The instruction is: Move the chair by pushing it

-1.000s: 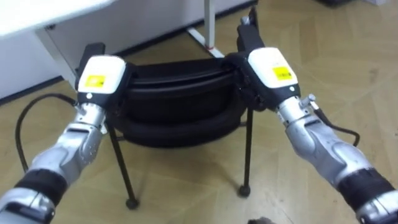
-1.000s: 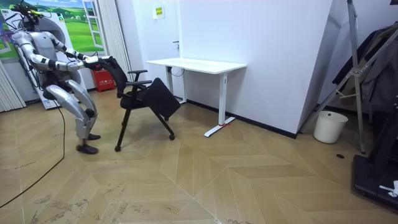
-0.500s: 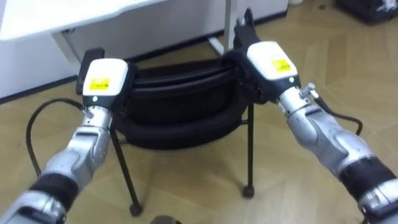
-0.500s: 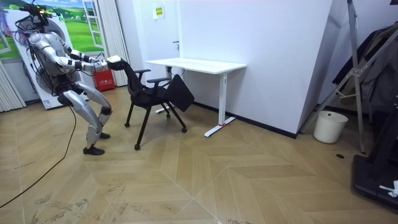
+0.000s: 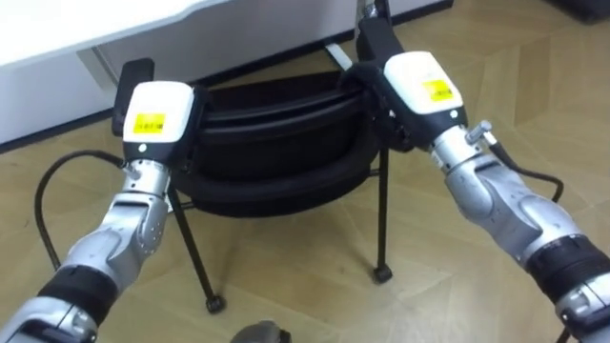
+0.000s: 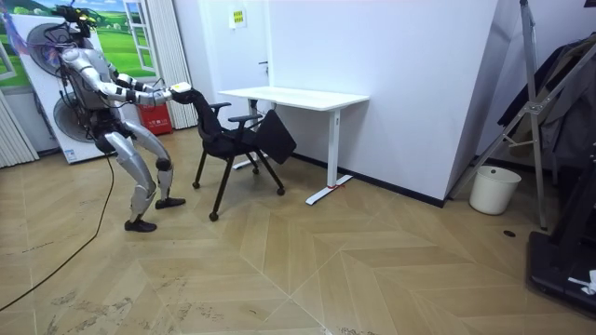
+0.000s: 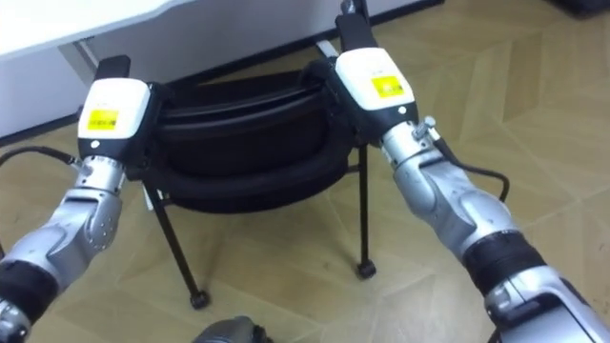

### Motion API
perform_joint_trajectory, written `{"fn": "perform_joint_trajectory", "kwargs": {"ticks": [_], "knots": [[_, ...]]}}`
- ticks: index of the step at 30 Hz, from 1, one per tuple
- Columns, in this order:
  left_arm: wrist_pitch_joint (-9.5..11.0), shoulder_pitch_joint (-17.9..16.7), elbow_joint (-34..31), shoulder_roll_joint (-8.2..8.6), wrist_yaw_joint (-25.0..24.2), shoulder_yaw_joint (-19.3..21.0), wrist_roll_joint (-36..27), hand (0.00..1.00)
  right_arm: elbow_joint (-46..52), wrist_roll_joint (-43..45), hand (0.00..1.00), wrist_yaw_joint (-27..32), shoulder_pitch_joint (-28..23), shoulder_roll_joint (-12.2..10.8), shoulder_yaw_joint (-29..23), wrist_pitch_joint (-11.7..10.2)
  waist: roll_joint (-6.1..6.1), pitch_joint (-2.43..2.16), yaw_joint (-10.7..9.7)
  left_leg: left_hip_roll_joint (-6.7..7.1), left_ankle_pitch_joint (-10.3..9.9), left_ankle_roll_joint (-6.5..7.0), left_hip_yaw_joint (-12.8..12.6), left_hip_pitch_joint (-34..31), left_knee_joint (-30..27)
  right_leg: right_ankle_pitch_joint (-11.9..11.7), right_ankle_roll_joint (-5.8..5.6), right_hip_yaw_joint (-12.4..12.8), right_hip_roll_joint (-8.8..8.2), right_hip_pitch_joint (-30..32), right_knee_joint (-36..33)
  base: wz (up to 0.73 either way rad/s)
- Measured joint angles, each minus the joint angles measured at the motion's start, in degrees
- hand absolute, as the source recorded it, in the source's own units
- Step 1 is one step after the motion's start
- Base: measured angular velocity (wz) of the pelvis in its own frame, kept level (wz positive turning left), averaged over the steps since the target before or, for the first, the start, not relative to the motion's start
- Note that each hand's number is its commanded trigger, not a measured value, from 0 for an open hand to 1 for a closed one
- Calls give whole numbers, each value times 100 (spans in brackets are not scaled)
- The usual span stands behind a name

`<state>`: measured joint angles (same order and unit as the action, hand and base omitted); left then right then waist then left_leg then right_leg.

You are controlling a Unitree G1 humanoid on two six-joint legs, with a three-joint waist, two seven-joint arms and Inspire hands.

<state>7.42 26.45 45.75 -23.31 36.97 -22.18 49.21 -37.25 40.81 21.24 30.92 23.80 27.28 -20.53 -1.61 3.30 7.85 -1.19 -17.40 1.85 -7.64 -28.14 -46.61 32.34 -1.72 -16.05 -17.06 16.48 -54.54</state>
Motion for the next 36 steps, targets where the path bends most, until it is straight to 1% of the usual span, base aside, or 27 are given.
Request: {"fn": "perform_joint_trajectory", "kwargs": {"ticks": [2,3,5,6,7,8,9,10,11,12,13,14,15,16,17,18,19,21,24,25,27,28,29,30,33,34,36], "knots": [[10,22,27,-8,-18,8,31,100,-16,-42,100,0,-1,-17,24,36,16,-3,22,14,-231,59,-22,119,-116,-107,-121,44,15,-104,-128,-4],[12,19,28,-14,-23,8,41,100,-16,-50,100,0,-12,-28,30,48,12,4,33,10,-286,80,-38,178,-132,-182,-120,80,4,-102,-213,-4],[48,14,26,-66,-53,-8,48,100,-24,-51,100,0,-50,-74,24,70,19,39,44,-3,-427,144,0,365,-141,-565,-122,212,0,15,-593,-4],[53,16,23,-90,-55,-5,47,100,-24,-47,100,0,-53,-97,25,73,22,43,35,-6,-458,130,22,388,-142,-682,-112,246,4,97,-725,-14],[89,19,32,-135,-59,6,29,100,-22,-46,100,21,-31,-173,30,127,55,69,43,-50,-522,116,49,447,-138,-793,-85,390,53,287,-946,-20],[111,26,51,-158,-60,23,23,100,-22,-43,100,38,-6,-185,71,150,70,79,59,-100,-551,99,52,470,-131,-762,-96,452,116,408,-978,-14],[160,62,111,-173,-64,81,23,100,-6,-37,100,42,12,-197,83,156,118,90,79,-176,-581,56,140,492,-106,-690,-60,487,292,688,-885,15],[203,119,190,-209,-42,91,23,100,-2,-38,100,47,22,-241,66,156,213,144,69,-256,-600,-17,322,534,-94,-708,-38,507,523,928,-573,43],[247,126,236,-261,-29,87,22,100,-11,-36,100,47,17,-313,61,171,216,143,-3,-312,-619,-91,446,567,-70,-815,-17,487,644,1149,-12,55],[252,125,243,-279,-26,87,23,100,-10,-36,100,46,10,-325,63,171,201,134,-25,-312,-641,-133,510,580,-73,-930,-11,486,673,1215,316,57],[248,116,259,-302,-26,87,11,100,-12,-29,100,45,-12,-353,71,169,147,113,-64,-302,-722,-241,619,601,-123,-1300,62,528,730,1316,763,57],[253,63,268,-364,-19,93,1,100,-11,-6,100,45,-58,-418,67,176,81,10,-82,-312,-797,-400,754,616,-187,-1424,188,535,824,1259,754,55],[260,60,263,-377,-10,92,-7,100,-2,-1,100,45,-56,-419,64,175,85,-5,-90,-311,-810,-474,809,622,-217,-1488,295,499,876,1223,743,41],[261,61,260,-366,11,94,-32,100,-2,0,100,44,-14,-411,65,175,89,3,-111,-361,-863,-590,893,677,-231,-1516,428,443,941,1176,679,20],[250,42,268,-307,26,159,-29,100,-5,7,100,-7,51,-395,65,181,142,-2,-25,-455,-844,-679,877,705,-185,-1433,539,303,939,1133,665,14],[243,41,264,-271,37,184,-27,100,-4,10,100,-43,97,-370,64,179,162,-7,-15,-489,-825,-714,876,721,-147,-1404,587,251,939,1110,663,22],[201,54,255,-197,39,225,-2,100,-7,2,100,-104,156,-345,48,173,166,9,-38,-518,-794,-767,904,762,-57,-1333,640,159,934,1059,662,26],[139,74,256,-135,63,257,37,100,-9,-4,100,-150,166,-325,31,174,158,25,-42,-548,-769,-802,945,839,-29,-1154,634,119,988,963,653,30],[80,17,228,-87,104,242,37,100,-11,-15,100,-215,156,-307,21,174,149,34,17,-628,-731,-742,946,874,-394,-852,710,55,1013,787,468,13],[39,-6,229,-62,101,228,34,100,-5,-16,100,-215,125,-291,18,174,161,38,-2,-645,-716,-720,964,869,-558,-750,695,9,996,697,392,26],[20,-41,241,-36,105,171,13,100,-4,-11,100,-216,64,-283,14,174,180,56,-69,-647,-663,-678,971,871,-730,-622,748,-130,917,509,315,40],[8,-76,232,-7,105,163,11,100,24,-13,100,-216,17,-267,17,172,174,53,-119,-659,-662,-678,963,879,-783,-550,744,-183,892,430,284,29],[4,-100,208,10,101,166,-12,100,57,0,100,-216,5,-241,14,172,255,24,-132,-689,-662,-679,951,870,-823,-511,738,-187,906,400,278,19],[1,-105,203,19,99,167,-29,100,66,4,100,-216,13,-233,13,171,282,27,-133,-698,-662,-679,940,866,-831,-497,735,-193,907,391,278,6],[-10,-93,203,97,105,192,-27,100,95,2,100,-216,41,-182,2,148,253,57,-150,-673,-620,-709,835,807,-804,-444,710,-208,810,371,285,15],[-5,-65,187,129,114,171,-27,100,102,-34,100,-215,60,-105,1,101,233,75,-171,-552,-611,-726,735,645,-711,-428,683,-209,733,370,292,21],[-5,-66,139,139,115,140,-31,100,102,-55,100,-213,65,-53,1,76,215,86,-159,-375,-599,-717,570,245,-368,-387,669,-179,692,358,311,-5]]}}
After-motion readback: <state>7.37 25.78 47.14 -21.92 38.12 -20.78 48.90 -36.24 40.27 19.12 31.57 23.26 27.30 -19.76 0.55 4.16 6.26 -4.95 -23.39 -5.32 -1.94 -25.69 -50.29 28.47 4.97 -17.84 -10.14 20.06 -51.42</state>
